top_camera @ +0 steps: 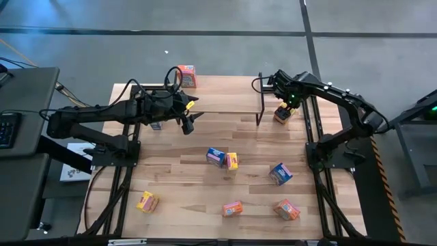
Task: Stack cereal on shelf
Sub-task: Put the top right yellow cereal box on the shelf
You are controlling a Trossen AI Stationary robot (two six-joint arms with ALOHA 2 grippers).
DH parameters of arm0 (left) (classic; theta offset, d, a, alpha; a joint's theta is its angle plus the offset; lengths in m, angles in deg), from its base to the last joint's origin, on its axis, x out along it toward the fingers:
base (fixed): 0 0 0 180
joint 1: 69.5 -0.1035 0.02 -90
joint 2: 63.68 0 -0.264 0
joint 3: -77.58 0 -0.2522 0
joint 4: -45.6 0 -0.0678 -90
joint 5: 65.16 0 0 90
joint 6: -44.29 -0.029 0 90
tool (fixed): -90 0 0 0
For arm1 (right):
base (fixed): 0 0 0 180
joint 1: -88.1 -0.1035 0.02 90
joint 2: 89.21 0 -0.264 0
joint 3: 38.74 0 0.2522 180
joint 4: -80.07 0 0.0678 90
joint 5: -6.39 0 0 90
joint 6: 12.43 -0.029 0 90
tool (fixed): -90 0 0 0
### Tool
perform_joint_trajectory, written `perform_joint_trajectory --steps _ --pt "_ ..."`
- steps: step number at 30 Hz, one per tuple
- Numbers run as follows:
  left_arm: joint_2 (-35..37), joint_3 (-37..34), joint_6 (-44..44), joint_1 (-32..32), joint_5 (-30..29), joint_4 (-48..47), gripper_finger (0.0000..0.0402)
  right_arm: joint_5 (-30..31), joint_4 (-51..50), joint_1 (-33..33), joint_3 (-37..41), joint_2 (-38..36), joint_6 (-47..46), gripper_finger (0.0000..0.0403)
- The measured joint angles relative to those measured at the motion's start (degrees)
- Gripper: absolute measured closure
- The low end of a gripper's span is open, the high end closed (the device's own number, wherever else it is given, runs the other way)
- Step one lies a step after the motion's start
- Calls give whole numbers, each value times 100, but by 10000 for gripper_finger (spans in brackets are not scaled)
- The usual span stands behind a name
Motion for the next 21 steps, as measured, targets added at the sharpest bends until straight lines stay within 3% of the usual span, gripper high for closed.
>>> perform_joint_trajectory --steps 21 --pt "0 0 175 0 2 1 128 -142 -48 0 0 0 -22 209"
